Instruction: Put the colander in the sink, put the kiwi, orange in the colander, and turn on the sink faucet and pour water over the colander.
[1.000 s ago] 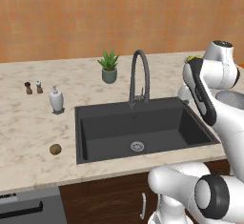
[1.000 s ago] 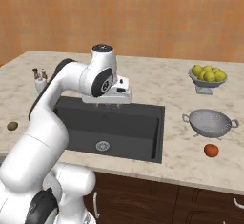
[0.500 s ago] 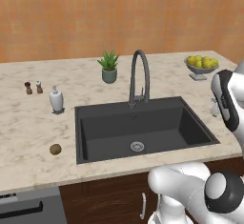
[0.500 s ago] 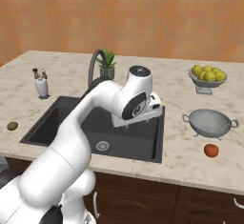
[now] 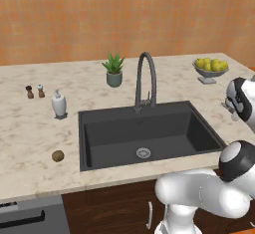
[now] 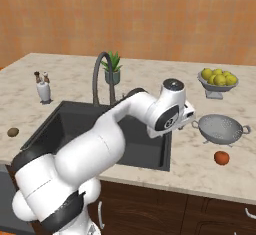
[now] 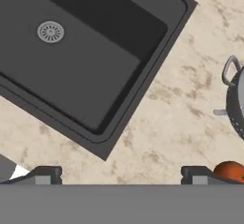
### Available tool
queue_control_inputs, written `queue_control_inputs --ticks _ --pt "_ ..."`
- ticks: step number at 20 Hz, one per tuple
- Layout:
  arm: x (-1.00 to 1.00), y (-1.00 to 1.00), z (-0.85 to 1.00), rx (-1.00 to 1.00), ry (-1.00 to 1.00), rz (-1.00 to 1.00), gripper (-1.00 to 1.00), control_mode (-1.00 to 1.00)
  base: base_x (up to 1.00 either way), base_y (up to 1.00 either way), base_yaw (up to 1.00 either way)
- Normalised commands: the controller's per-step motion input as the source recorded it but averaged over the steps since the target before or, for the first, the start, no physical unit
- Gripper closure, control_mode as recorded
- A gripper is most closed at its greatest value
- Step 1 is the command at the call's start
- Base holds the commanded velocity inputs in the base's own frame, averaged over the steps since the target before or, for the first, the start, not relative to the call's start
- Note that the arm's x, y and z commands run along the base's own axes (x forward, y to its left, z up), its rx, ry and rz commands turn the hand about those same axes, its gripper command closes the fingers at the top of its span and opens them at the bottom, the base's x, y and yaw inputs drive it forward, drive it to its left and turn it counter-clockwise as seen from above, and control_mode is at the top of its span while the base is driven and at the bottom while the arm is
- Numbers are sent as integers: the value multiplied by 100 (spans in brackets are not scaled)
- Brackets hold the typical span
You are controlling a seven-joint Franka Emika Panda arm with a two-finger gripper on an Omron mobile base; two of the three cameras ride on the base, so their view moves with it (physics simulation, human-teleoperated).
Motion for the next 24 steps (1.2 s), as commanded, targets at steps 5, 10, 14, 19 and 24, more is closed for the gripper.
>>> queue_control_inputs --ticks 5,10,14,19,24 --pt "79 -55 -20 -9 1 0 -100 -100 0 0 0" --pt "49 -71 -19 -3 0 0 -100 -100 0 0 0" --pt "39 -32 -16 0 2 0 -100 -100 0 0 0" --pt "35 -19 -27 -3 7 0 -100 -100 0 0 0" --pt "22 -32 -28 -2 6 0 -100 -100 0 0 0"
